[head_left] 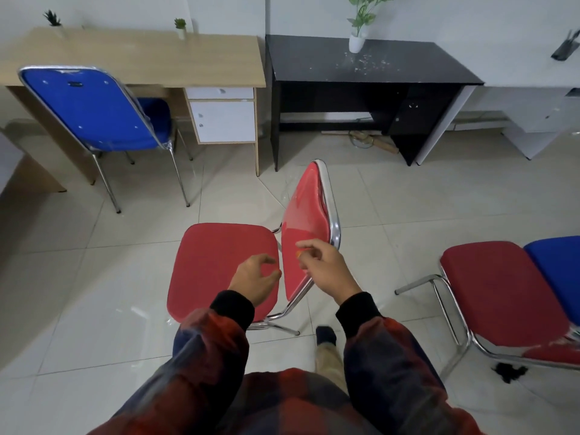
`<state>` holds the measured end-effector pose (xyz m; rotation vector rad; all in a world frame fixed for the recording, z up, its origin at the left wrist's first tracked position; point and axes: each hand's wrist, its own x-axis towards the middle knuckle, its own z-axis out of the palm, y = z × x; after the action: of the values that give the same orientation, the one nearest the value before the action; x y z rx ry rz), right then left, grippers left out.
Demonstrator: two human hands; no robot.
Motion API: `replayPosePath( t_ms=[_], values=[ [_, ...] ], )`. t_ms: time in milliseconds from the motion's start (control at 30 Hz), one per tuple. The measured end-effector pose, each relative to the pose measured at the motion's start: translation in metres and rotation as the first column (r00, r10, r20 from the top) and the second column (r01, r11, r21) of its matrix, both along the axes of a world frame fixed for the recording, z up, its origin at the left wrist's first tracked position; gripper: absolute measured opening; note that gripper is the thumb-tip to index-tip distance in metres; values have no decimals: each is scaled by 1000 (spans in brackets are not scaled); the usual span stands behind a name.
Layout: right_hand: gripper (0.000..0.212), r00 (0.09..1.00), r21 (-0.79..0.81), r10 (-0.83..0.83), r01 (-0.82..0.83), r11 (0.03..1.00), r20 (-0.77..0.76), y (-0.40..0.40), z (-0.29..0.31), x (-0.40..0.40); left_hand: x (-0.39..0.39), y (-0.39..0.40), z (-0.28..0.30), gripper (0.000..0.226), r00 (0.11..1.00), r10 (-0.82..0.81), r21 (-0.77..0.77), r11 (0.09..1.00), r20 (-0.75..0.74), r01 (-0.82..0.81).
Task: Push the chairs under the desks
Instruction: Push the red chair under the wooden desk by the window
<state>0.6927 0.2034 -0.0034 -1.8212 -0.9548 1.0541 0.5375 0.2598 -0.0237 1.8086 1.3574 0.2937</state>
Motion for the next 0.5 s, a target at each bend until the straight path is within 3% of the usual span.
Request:
replayPosePath(
  t_ms=[267,500],
  values=[
    [19,971,6,235,-235,972,47,53,10,71,74,28,6,34,990,141,25,990,11,-141],
    [19,947,21,313,-315,949,80,70,10,146,162,34,5,34,971,213,-56,977,111,-207]
  ],
)
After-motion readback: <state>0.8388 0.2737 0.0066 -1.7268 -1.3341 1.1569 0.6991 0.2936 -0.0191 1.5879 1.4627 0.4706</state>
